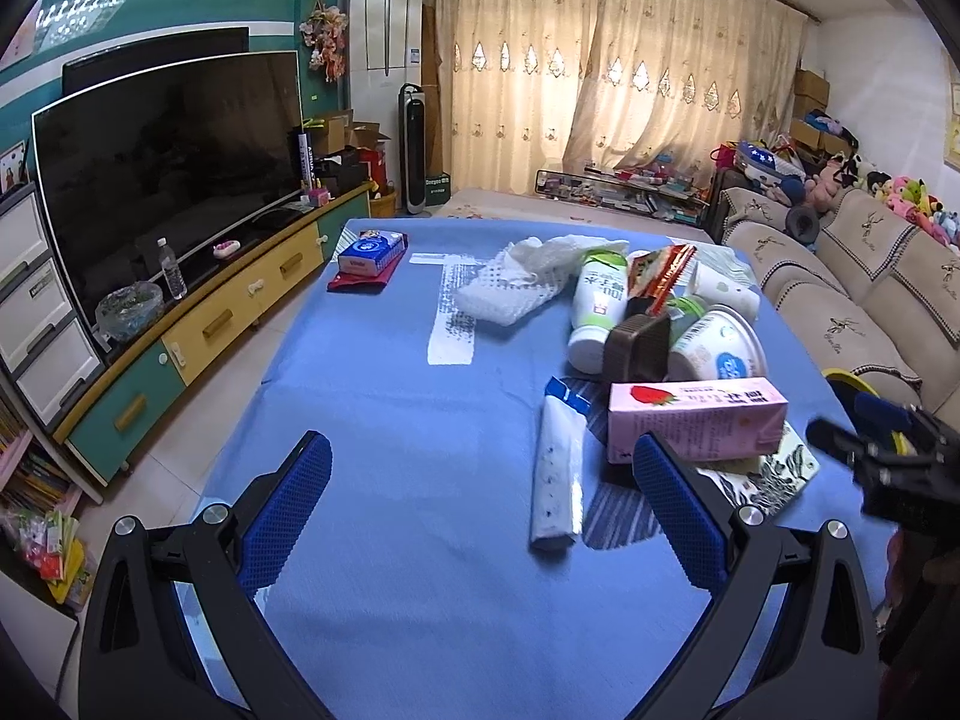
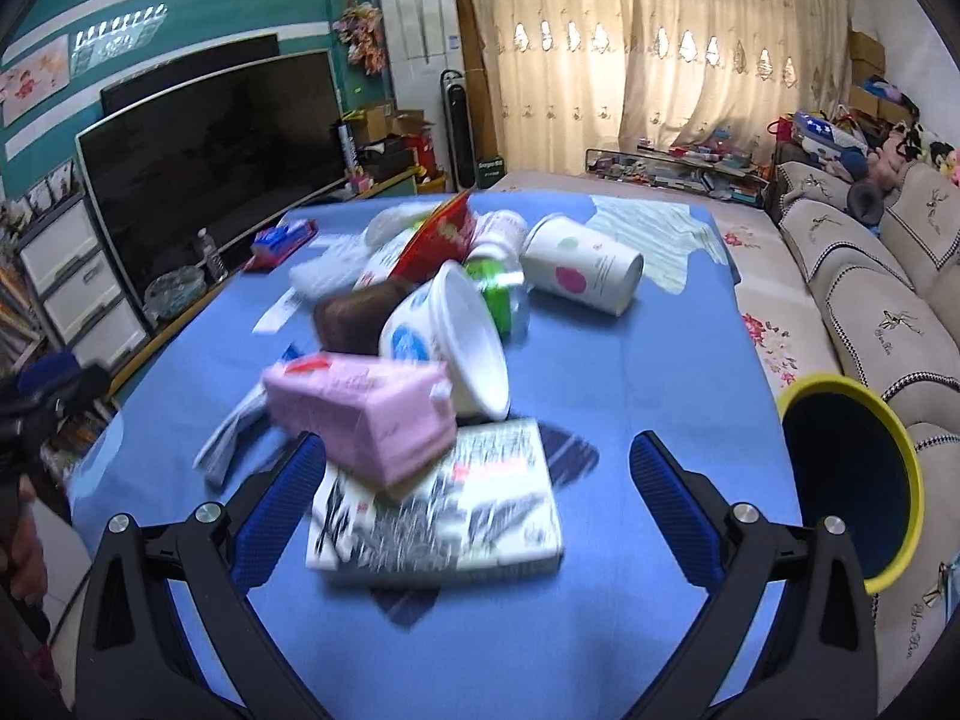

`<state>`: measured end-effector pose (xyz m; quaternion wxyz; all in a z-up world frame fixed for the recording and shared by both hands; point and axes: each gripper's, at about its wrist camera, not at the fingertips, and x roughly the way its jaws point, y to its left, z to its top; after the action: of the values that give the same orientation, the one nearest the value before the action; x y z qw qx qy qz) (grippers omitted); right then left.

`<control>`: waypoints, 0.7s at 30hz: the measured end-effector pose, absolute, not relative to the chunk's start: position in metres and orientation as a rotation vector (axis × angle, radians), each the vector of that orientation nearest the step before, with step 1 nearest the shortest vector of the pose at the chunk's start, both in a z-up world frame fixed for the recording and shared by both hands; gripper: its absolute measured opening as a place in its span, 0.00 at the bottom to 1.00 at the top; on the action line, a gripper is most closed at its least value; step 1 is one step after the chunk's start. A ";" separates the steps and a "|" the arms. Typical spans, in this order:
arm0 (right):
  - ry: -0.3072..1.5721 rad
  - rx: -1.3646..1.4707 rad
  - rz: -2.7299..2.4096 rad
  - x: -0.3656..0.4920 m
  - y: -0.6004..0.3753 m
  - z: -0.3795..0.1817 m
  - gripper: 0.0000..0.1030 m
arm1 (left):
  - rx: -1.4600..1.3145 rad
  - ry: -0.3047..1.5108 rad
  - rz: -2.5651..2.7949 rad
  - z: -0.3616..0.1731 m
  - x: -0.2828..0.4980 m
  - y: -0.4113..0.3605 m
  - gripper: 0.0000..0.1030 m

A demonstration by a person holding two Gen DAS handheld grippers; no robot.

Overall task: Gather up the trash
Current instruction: 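Grasp the white paper bowl on the table with the right gripper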

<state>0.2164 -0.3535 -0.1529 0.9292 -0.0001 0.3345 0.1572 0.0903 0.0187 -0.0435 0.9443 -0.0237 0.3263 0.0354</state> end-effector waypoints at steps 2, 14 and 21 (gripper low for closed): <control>0.673 0.032 0.330 0.230 -0.354 -0.147 0.94 | -0.042 0.665 0.072 -0.045 0.094 0.019 0.96; 0.778 -0.032 0.365 0.299 -0.313 -0.157 0.59 | -0.030 0.684 0.062 -0.054 0.120 0.017 0.96; 0.799 0.041 0.442 0.308 -0.311 -0.157 0.30 | -0.037 0.699 0.055 -0.061 0.132 0.019 0.96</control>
<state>0.3081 -0.3107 -0.1570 0.8973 0.0198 0.3858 0.2135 0.1316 0.0193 -0.0614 0.9390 -0.0181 0.3423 0.0271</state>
